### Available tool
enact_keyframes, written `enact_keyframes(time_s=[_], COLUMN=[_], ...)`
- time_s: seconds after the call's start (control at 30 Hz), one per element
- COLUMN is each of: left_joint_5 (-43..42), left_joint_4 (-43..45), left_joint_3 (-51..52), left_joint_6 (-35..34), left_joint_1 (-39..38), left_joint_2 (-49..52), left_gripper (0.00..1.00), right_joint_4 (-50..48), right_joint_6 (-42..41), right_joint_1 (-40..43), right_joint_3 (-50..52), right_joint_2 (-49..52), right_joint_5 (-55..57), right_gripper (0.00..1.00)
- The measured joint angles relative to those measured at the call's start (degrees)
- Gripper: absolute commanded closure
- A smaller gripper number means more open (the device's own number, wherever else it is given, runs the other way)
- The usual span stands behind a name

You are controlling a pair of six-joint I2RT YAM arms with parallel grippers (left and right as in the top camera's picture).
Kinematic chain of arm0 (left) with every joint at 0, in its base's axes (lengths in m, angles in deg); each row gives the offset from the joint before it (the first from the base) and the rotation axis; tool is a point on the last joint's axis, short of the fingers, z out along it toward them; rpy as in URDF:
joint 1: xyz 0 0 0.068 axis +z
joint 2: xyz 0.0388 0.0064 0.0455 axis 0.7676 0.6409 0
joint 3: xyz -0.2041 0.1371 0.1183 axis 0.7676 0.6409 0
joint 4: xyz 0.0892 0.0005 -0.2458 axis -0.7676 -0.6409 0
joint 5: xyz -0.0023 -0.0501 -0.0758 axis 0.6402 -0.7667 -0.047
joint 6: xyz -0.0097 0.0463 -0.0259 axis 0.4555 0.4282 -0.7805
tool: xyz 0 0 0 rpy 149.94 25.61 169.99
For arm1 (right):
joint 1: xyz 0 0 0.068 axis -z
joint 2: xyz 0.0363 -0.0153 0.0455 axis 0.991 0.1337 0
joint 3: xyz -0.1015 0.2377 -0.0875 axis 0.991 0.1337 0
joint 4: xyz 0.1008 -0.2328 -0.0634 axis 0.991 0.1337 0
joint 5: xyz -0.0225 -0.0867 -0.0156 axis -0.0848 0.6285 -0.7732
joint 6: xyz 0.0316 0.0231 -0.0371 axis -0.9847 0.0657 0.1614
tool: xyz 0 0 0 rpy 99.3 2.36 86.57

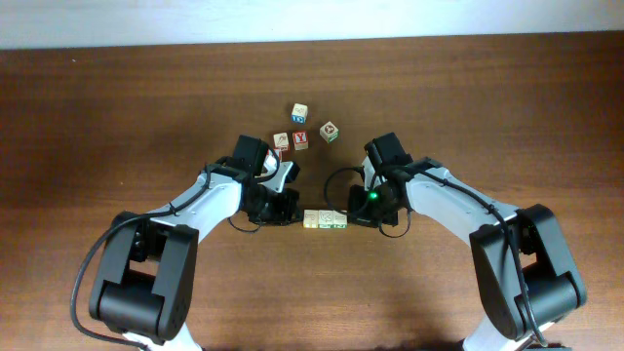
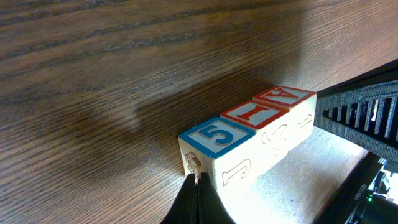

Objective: Rotate 3 blocks

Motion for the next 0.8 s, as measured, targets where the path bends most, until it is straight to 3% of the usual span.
enact_keyframes(time_s=[0.37,0.8], left_joint_5=[1.11,6.73], left_joint_4=[-0.04,-0.52], left_joint_3=[0.0,0.22], left_joint_6=[0.0,0.0], left_joint_1=[0.44,1.4], left_joint_2=[0.0,0.11], left_gripper=[1.0,1.0], right_joint_4=[0.24,1.05], right_joint_6=[2.86,0.96], right_joint_1=[-0.26,-6.51], right_joint_3=[-0.04,-7.02], right_joint_2=[-2.58,-4.26], right_joint_5=[-2.19,-1.97], right_gripper=[0.96,0.96])
